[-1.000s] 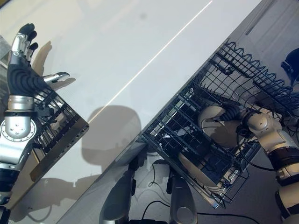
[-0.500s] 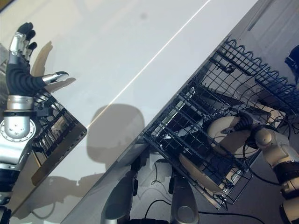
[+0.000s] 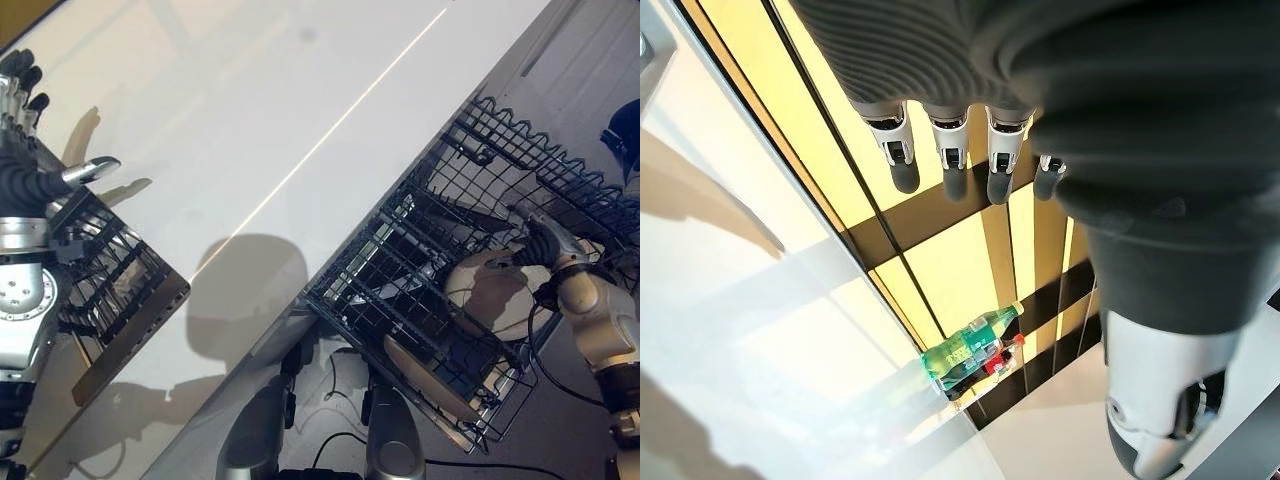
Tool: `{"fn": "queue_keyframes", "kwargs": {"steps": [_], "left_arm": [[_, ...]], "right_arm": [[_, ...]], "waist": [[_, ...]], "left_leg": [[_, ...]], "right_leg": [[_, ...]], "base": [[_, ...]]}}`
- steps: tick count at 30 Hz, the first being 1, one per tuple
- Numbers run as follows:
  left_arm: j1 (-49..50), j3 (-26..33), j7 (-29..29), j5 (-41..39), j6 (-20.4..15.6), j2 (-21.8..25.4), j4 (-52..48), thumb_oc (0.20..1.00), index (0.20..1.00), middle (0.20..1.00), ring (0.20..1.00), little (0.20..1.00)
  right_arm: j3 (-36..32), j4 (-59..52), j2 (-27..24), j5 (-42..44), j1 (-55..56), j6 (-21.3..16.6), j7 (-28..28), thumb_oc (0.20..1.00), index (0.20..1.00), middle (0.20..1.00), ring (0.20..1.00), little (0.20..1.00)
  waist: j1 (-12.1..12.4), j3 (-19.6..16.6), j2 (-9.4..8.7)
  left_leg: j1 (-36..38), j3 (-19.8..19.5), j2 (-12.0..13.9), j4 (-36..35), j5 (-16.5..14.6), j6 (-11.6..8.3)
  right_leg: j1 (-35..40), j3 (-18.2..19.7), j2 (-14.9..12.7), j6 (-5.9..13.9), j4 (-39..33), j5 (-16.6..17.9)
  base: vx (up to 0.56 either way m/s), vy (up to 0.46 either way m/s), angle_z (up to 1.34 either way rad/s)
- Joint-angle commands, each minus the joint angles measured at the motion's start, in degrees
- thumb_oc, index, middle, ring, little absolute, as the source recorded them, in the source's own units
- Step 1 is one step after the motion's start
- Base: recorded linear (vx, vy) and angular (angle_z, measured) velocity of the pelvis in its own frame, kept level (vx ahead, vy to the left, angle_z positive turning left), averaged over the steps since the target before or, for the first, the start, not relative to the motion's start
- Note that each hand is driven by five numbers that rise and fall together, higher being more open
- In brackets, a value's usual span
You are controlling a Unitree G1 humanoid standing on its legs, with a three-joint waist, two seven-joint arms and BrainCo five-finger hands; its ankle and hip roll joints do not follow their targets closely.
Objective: Pick up plates and place into dishwasher.
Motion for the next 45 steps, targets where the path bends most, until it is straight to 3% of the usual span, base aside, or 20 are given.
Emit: {"fn": "queue_keyframes", "kwargs": {"steps": [1,3,7,12,17,22,31,38,45], "left_arm": [[4.8,4.1,-0.6,-0.5,-3.2,-2.5,-2.0,1.0,1.0,1.0,1.0,1.0],[7.1,5.5,-1.8,0.0,-4.4,-4.9,-2.0,1.0,1.0,1.0,1.0,1.0],[10.3,7.2,-3.5,0.9,-5.4,-8.4,-2.4,1.0,1.0,1.0,1.0,1.0],[12.9,8.5,-5.5,0.5,-4.7,-10.2,-2.8,1.0,1.0,1.0,1.0,1.0],[15.3,9.1,-6.1,0.3,-4.2,-12.0,-2.9,1.0,1.0,1.0,1.0,1.0],[16.8,8.6,-4.9,0.0,-2.7,-13.5,-3.9,1.0,1.0,1.0,1.0,1.0],[18.5,6.5,-2.8,-1.1,-1.5,-15.7,-5.4,1.0,1.0,1.0,1.0,1.0],[12.5,0.4,1.6,-2.7,-2.1,-15.0,-5.1,1.0,1.0,1.0,1.0,1.0],[10.7,-2.4,3.8,-3.0,-2.4,-15.4,-5.7,1.0,1.0,1.0,1.0,1.0]], "right_arm": [[-3.9,-6.3,1.8,1.8,2.9,-1.9,-11.7,1.0,1.0,1.0,1.0,1.0],[-8.1,-9.8,6.9,3.7,6.5,-4.7,-17.3,1.0,1.0,1.0,1.0,1.0],[-11.2,-12.8,14.3,4.7,11.2,-6.0,-24.1,1.0,1.0,1.0,1.0,1.0],[-12.9,-13.3,19.2,6.0,14.6,-5.8,-28.5,1.0,1.0,1.0,1.0,1.0],[-13.3,-13.6,23.6,9.0,17.5,-6.8,-34.5,1.0,1.0,1.0,1.0,1.0],[-13.4,-11.9,23.8,12.8,18.0,-6.8,-35.3,1.0,1.0,1.0,1.0,1.0],[-11.7,-7.3,24.3,19.6,17.1,-11.0,-41.3,1.0,1.0,1.0,1.0,1.0],[-9.3,-4.5,22.8,23.7,12.3,-14.3,-44.9,1.0,1.0,1.0,1.0,1.0],[-9.5,3.7,21.8,35.1,9.4,-17.0,-39.5,1.0,1.0,1.0,1.0,1.0]], "waist": [[-1.7,-7.9,-2.49],[-2.1,-8.9,-2.18],[-2.6,-11.0,-1.57],[-3.0,-13.5,-0.74],[-3.8,-15.0,1.29],[-4.4,-14.7,4.09],[-4.3,-13.2,7.36],[-8.0,-8.4,10.11],[-9.8,-5.1,12.88]], "left_leg": [[-2.1,2.4,-0.8,4.2,-2.6,2.01],[-1.5,2.7,-0.8,4.2,-3.0,2.14],[0.1,3.1,-1.0,3.7,-3.5,2.35],[2.2,3.7,-0.9,2.6,-3.9,2.32],[3.6,4.5,-0.9,2.2,-4.1,2.06],[3.5,4.8,-1.5,3.7,-4.5,1.89],[1.5,4.1,-2.5,7.6,-4.8,1.67],[-3.6,10.9,-0.1,14.8,-4.7,0.79],[-5.7,13.0,-0.9,18.0,-4.0,0.68]], "right_leg": [[1.5,1.1,-1.4,0.99,-1.7,-0.5],[2.0,1.4,-1.2,1.08,-2.0,-0.5],[3.3,2.0,-1.1,1.26,-2.8,-0.6],[5.2,2.7,-1.4,1.58,-4.3,-0.5],[5.8,3.6,-2.2,1.92,-4.5,-0.7],[5.0,4.1,-3.3,1.92,-3.0,-1.4],[3.2,4.2,-4.2,1.45,-0.2,-2.3],[-2.6,3.5,-5.9,0.12,3.8,-2.6],[-6.3,5.8,-7.2,0.0,7.2,-3.2]], "base": [[0.03,0.051,0.03],[0.04,0.069,-0.01],[0.05,0.077,-0.09],[0.05,0.073,-0.09],[0.01,0.112,-0.08],[-0.03,0.141,-0.1],[-0.01,0.051,-0.05],[-0.16,0.108,0.02],[-0.06,0.139,-0.05]]}}
